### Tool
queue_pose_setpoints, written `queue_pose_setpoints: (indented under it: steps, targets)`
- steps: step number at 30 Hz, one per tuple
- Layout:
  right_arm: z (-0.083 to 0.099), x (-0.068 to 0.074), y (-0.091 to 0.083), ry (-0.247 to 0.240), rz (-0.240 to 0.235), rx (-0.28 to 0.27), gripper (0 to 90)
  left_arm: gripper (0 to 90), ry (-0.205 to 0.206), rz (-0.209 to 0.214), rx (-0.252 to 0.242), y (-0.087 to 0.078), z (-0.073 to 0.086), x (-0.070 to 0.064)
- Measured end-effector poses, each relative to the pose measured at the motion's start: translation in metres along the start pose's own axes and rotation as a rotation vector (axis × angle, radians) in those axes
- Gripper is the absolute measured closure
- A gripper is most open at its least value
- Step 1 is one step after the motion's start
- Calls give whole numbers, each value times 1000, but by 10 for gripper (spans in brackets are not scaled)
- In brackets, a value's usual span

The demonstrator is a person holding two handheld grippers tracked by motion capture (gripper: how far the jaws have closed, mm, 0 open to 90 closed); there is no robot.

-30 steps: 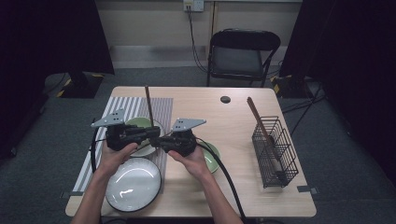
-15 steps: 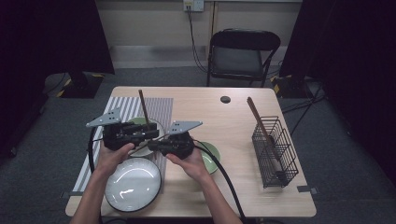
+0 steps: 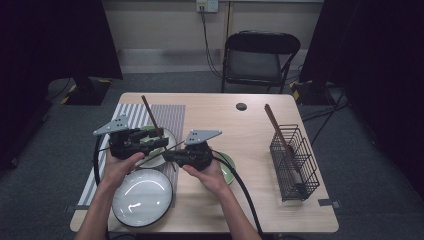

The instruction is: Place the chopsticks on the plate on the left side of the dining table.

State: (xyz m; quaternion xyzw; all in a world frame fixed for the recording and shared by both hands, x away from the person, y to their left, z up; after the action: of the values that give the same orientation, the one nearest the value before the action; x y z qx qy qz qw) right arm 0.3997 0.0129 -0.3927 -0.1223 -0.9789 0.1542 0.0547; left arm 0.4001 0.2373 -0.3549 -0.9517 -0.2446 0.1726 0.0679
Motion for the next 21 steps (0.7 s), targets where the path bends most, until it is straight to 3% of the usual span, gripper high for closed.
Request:
queue_pose_setpoints:
  steps: [5,21]
  targets:
    - [1,-1,-3,7,8,-2,862,513,-4,-13,2,-2,0,2]
    - [0,0,-16,5,21,-29,861,498,-22,4,-10,-2,0,3]
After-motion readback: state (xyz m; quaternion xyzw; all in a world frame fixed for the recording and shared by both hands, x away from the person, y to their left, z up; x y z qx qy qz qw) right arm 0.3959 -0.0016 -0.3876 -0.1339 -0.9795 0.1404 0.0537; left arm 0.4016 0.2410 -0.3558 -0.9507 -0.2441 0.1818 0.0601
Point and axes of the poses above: each handheld gripper's, and its own axes: y roughly forward along the jaws, z roughly out of its underside, x roughly to its left, the point moved 1 cm from there along y, roughly forward along the jaws, and after that the axes turned 7 degrees about -y, right-handed, at the moved point
